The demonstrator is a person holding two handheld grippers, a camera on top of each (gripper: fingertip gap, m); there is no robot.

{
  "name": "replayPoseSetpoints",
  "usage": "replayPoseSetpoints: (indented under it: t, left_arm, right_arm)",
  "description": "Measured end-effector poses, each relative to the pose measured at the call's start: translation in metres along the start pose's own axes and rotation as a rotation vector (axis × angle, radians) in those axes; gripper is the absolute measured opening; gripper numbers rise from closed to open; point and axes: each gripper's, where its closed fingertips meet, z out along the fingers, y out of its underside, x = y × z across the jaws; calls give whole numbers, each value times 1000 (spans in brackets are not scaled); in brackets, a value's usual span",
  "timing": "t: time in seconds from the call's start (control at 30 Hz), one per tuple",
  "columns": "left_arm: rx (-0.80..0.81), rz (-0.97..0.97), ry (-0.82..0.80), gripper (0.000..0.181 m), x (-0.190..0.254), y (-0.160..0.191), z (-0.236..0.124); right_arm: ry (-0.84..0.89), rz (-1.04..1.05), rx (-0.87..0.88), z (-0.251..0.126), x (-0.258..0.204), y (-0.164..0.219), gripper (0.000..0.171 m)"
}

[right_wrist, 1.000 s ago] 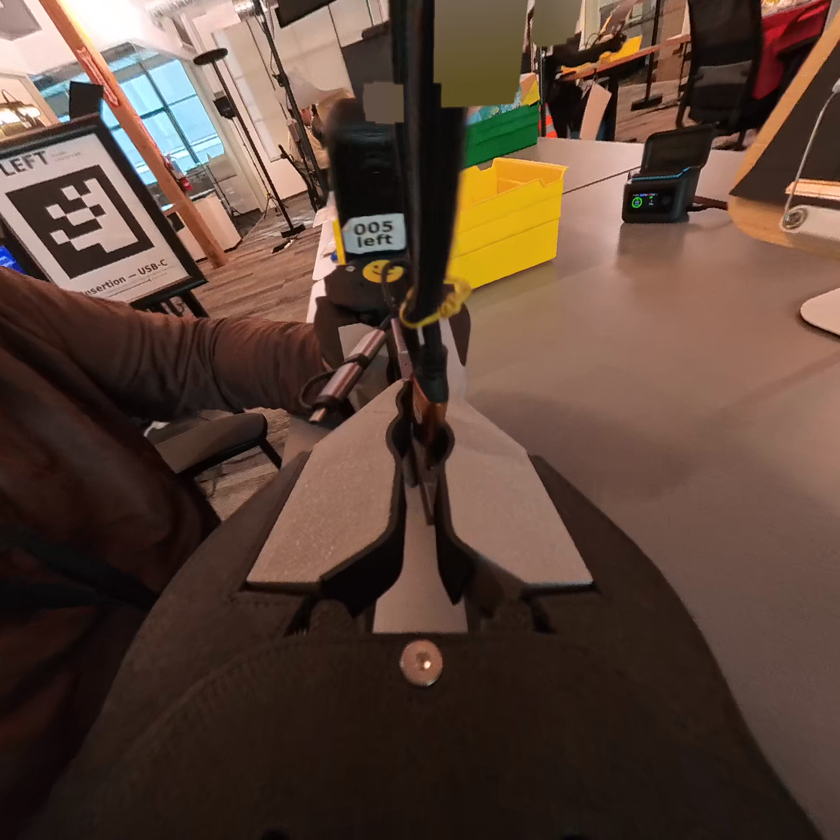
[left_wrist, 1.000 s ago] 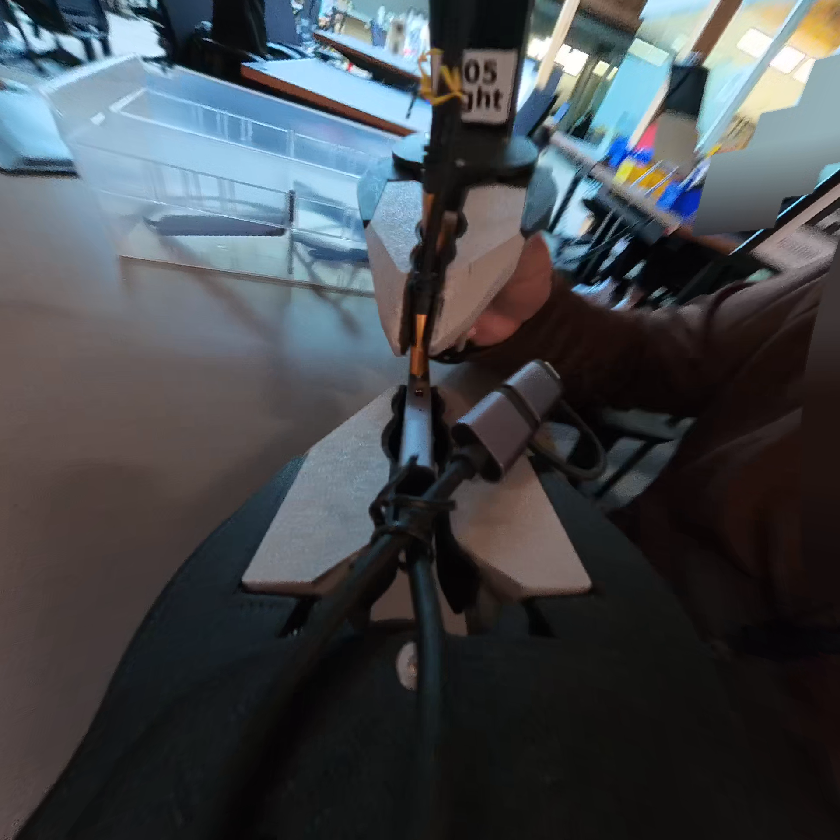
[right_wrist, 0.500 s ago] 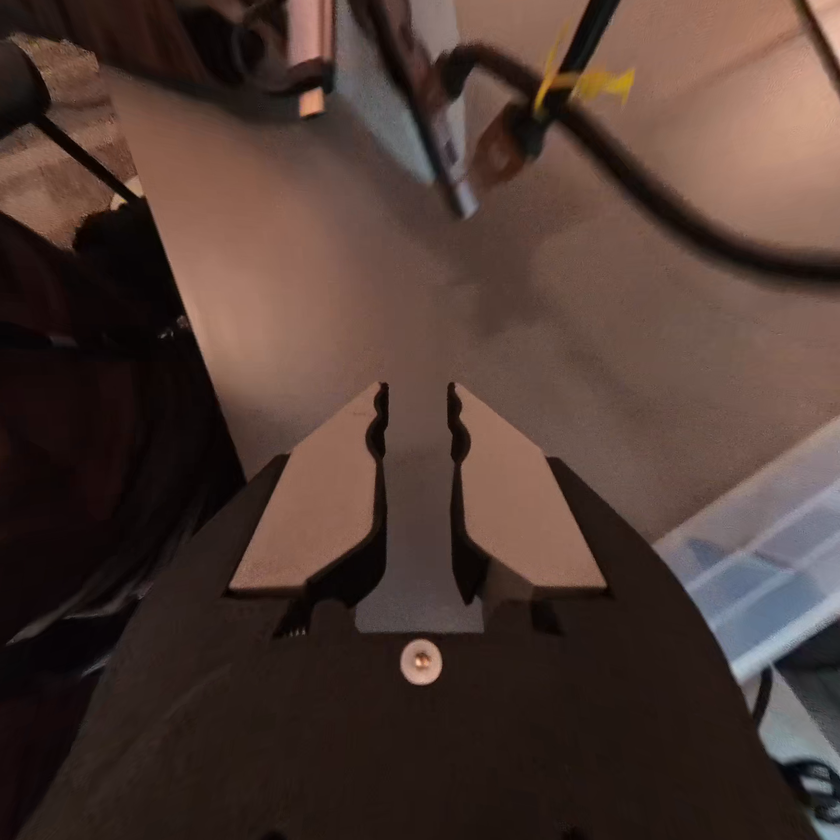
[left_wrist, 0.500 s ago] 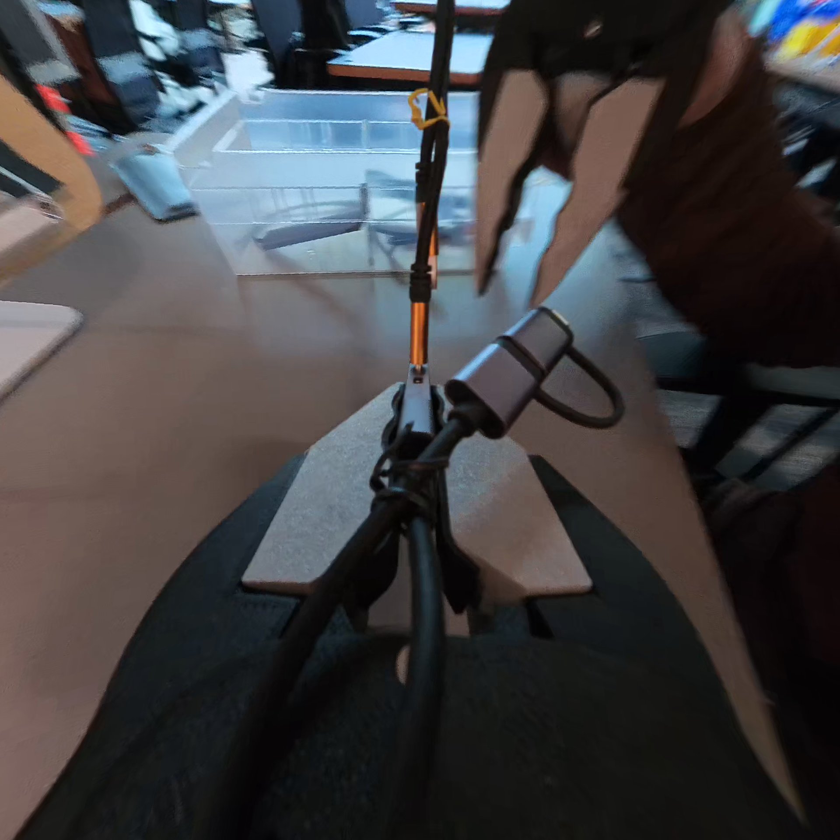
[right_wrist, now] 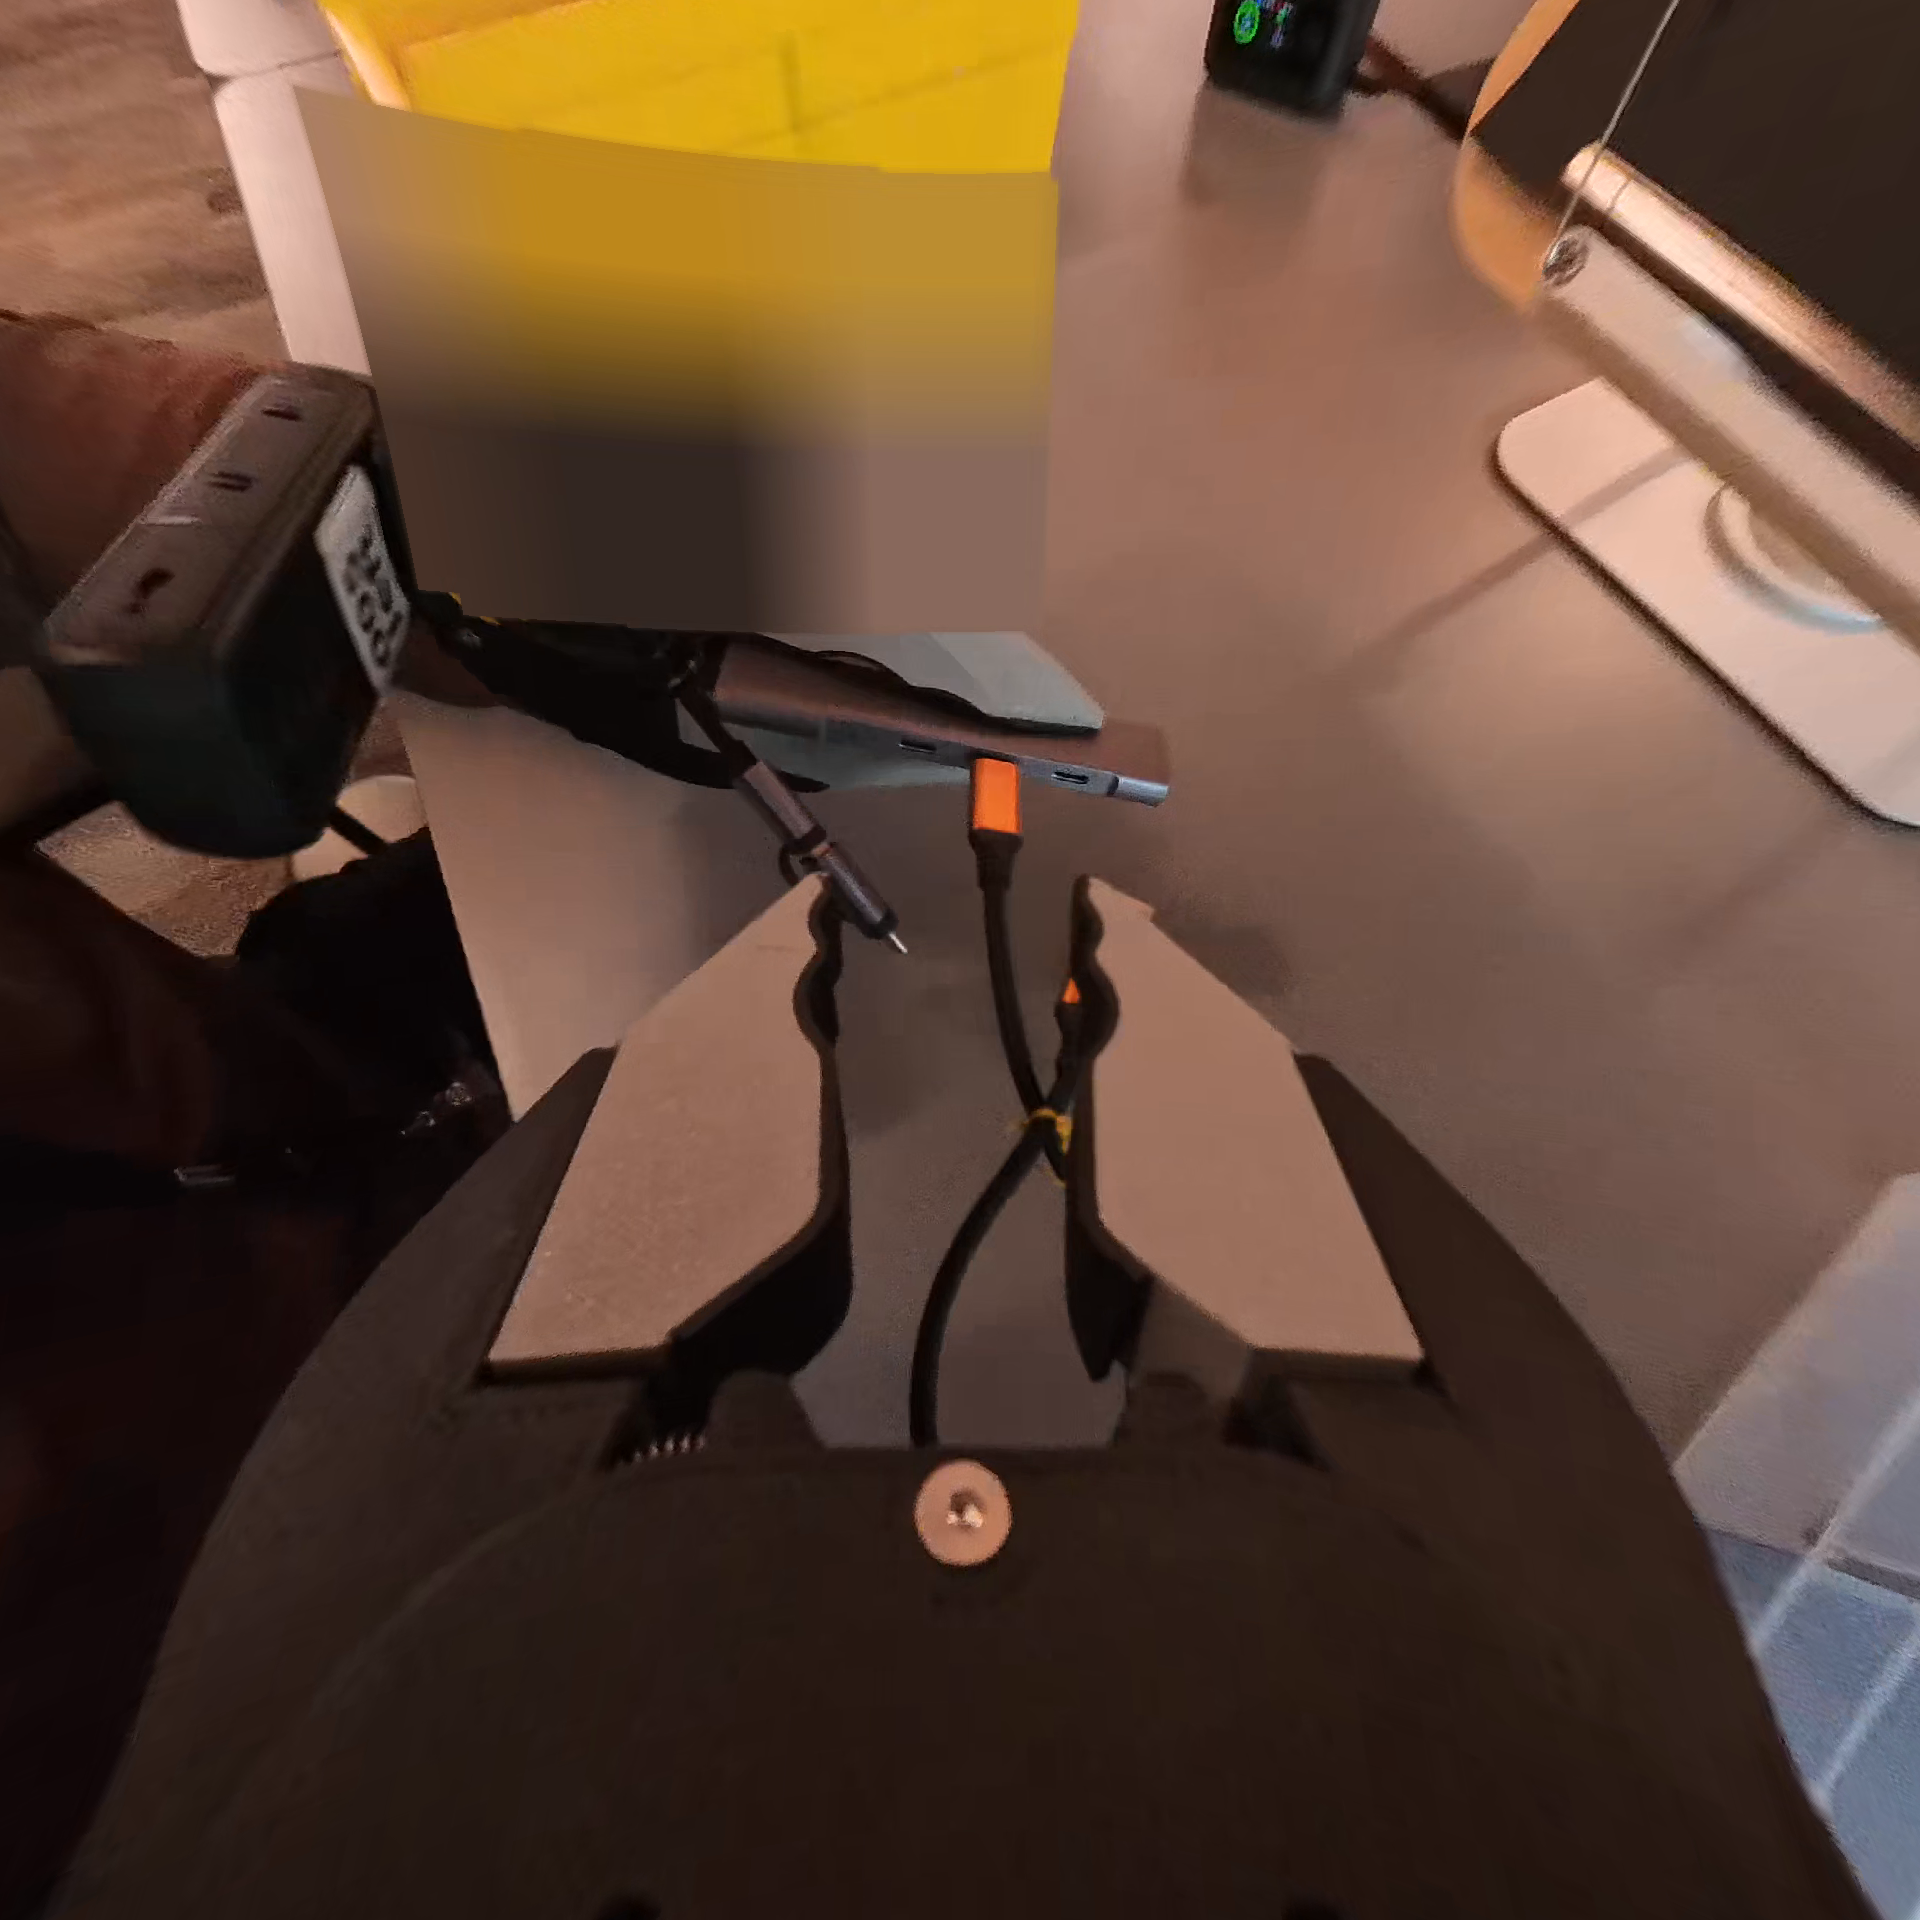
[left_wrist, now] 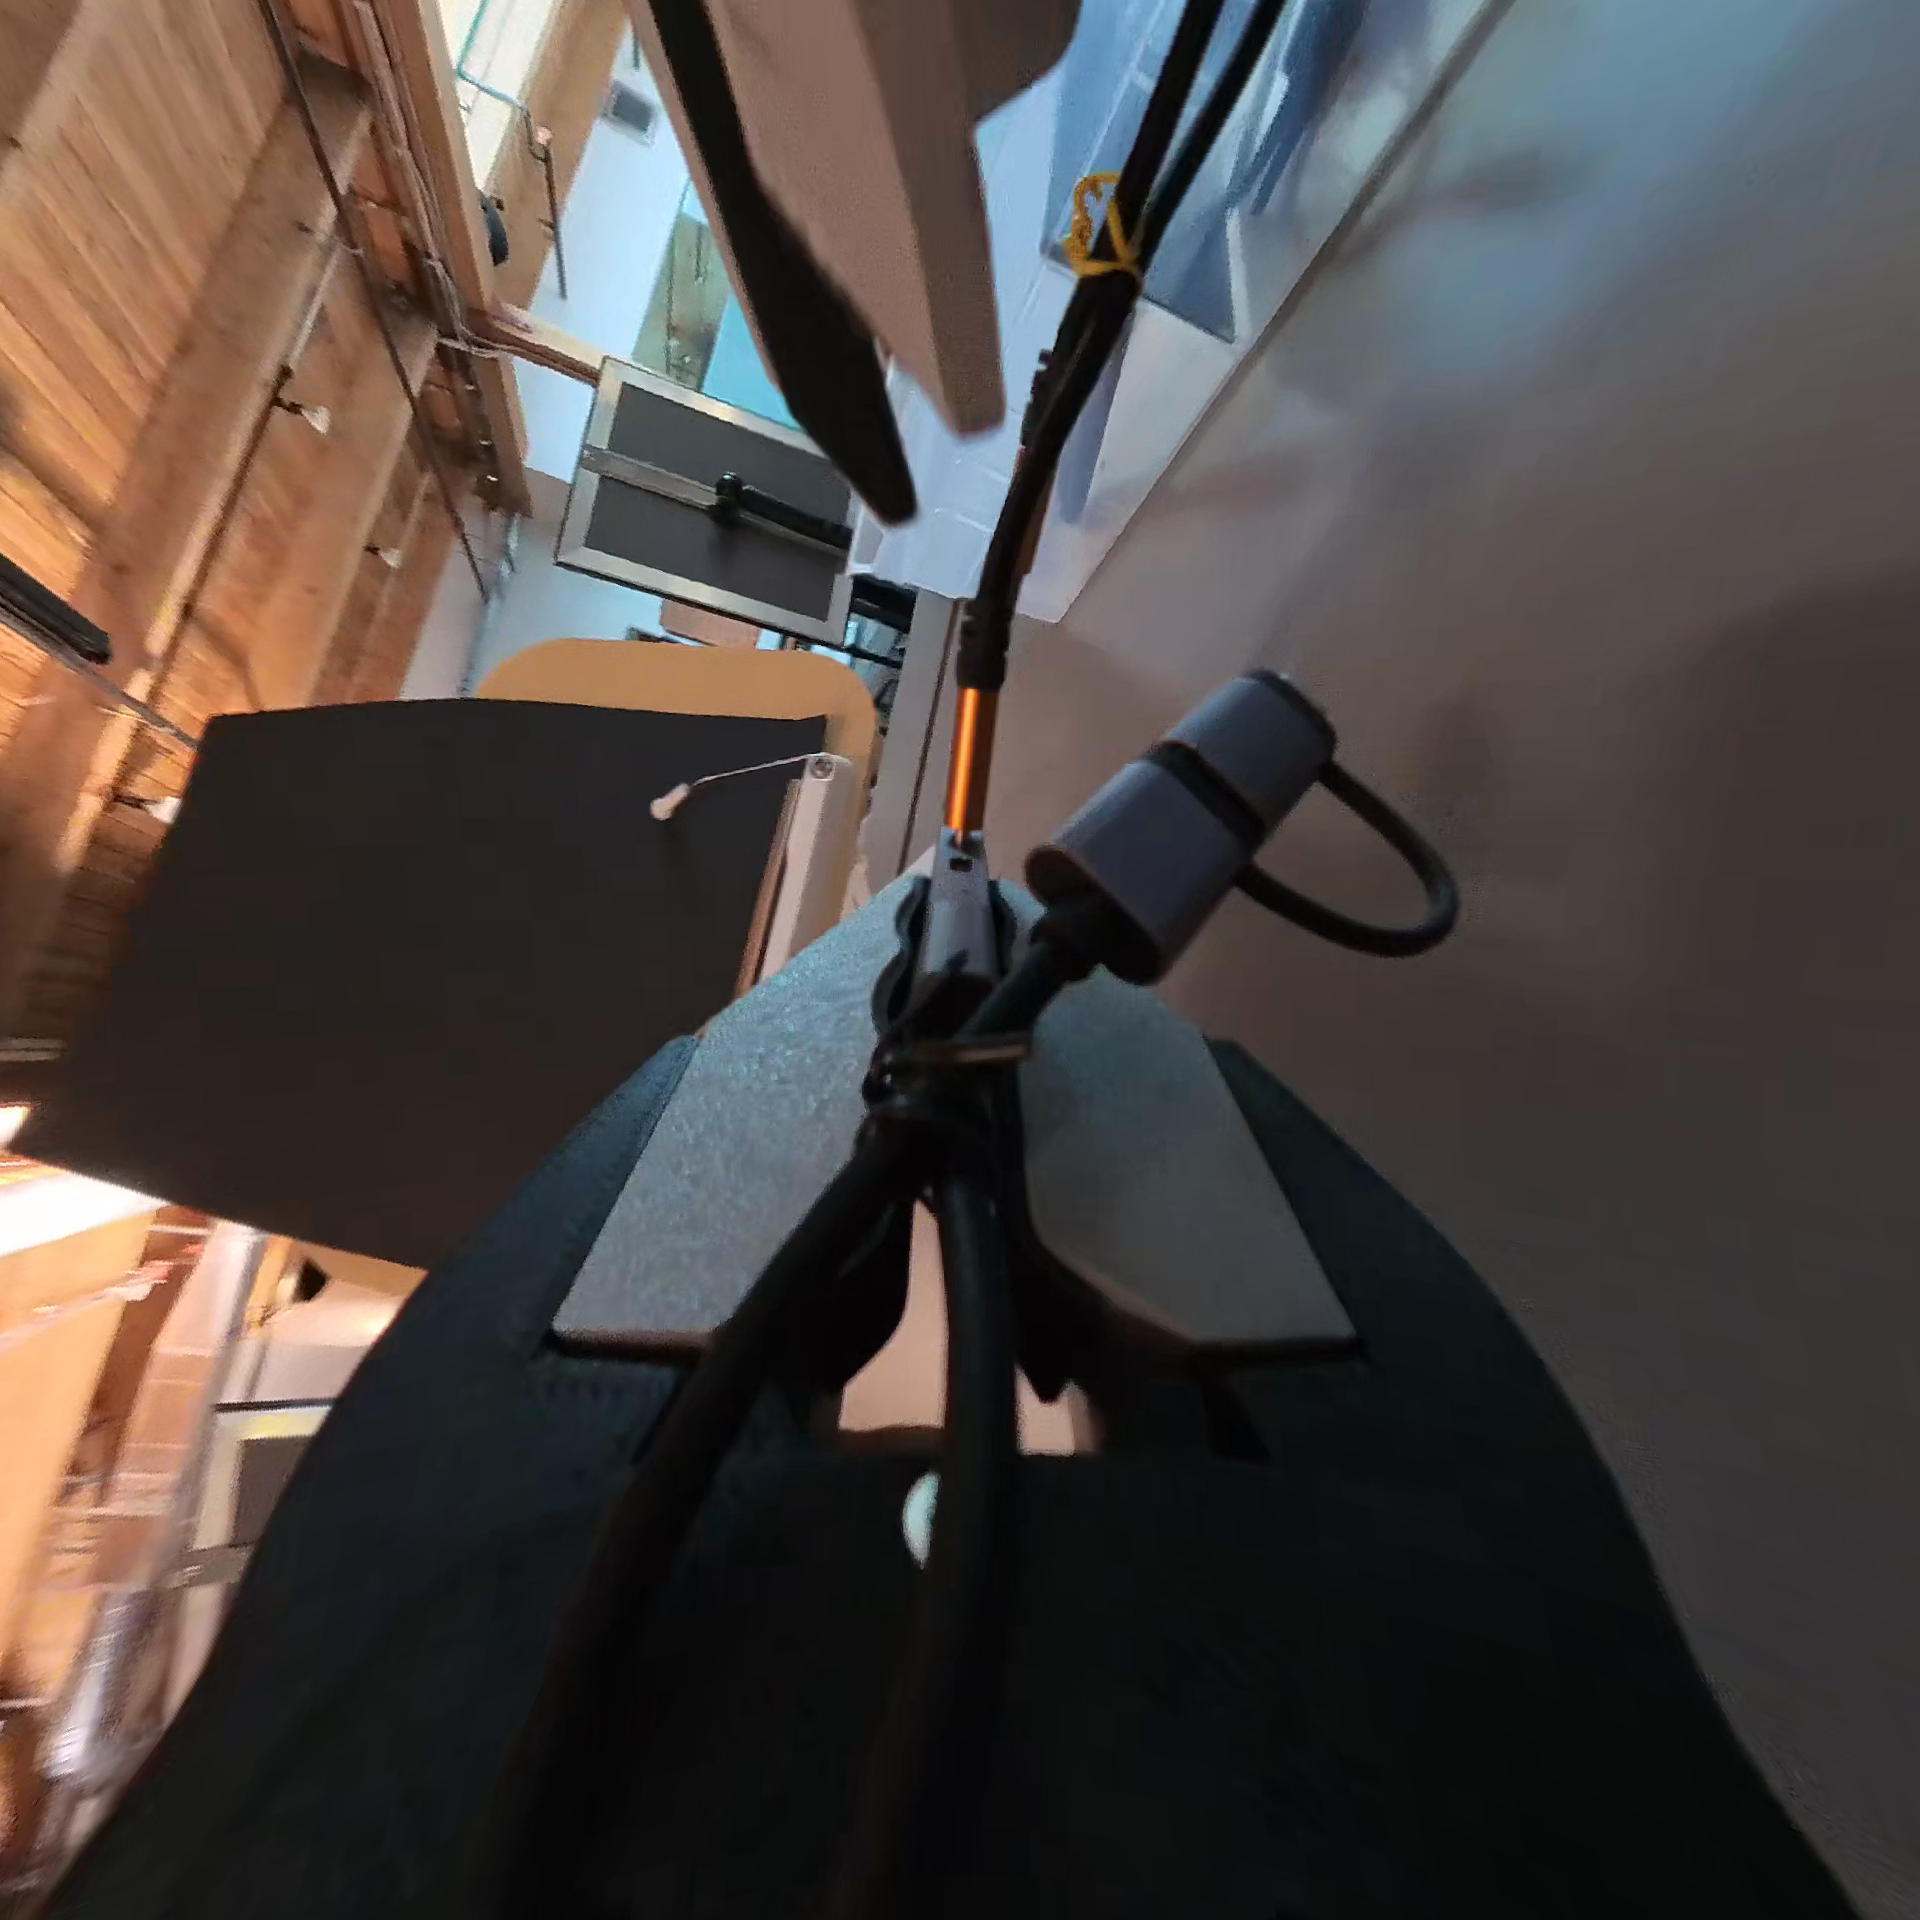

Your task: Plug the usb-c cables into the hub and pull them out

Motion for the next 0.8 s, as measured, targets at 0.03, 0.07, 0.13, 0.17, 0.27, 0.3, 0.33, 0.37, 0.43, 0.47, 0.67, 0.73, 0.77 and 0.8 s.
replayPoseSetpoints:
  t: [0.03, 0.07, 0.13, 0.17, 0.27, 0.3, 0.33, 0.37, 0.43, 0.47, 0.67, 0.73, 0.77, 0.8]
  left_arm:
    - [-4, 29, -12, 7, 0, -1, 0]
    - [-5, 57, -23, 7, 1, -2, 0]
    - [-10, 105, -47, 7, 0, -3, 0]
    - [-13, 121, -53, 7, 0, -4, 0]
    - [-20, 132, -56, 7, 1, -2, 1]
    - [-27, 137, -62, 7, 0, -1, 1]
    - [-33, 143, -67, 7, -1, 1, 1]
    - [-40, 148, -68, 7, -1, 2, 1]
    - [-69, 162, -62, 7, 1, 6, 2]
    - [-86, 174, -59, 6, 3, 8, 3]
    - [-169, 183, 19, 5, 22, 23, 8]
    - [-194, 191, 25, 4, 24, 25, 8]
    - [-205, 205, 33, 4, 27, 25, 8]
    - [-223, 226, 37, 5, 30, 26, 9]
  right_arm:
    - [-4, 5, -15, 5, 1, 3, 37]
    - [-2, 10, -27, 10, 3, 6, 32]
    - [-13, 28, -40, 17, 7, 12, 23]
    - [-27, 42, -43, 19, 8, 14, 19]
    - [-84, 68, -23, 24, 7, 16, 3]
    - [-101, 74, -6, 25, 7, 15, 3]
    - [-107, 79, 7, 26, 8, 14, 3]
    - [-111, 78, 12, 28, 8, 14, 3]
    - [-102, 65, 8, 32, 10, 16, 3]
    - [-92, 56, -5, 35, 10, 18, 3]
    - [-58, 35, -74, 54, 16, 34, 2]
    - [-52, 30, -80, 56, 17, 35, 2]
    - [-55, 29, -91, 58, 17, 37, 2]
    - [-60, 28, -111, 60, 17, 40, 2]
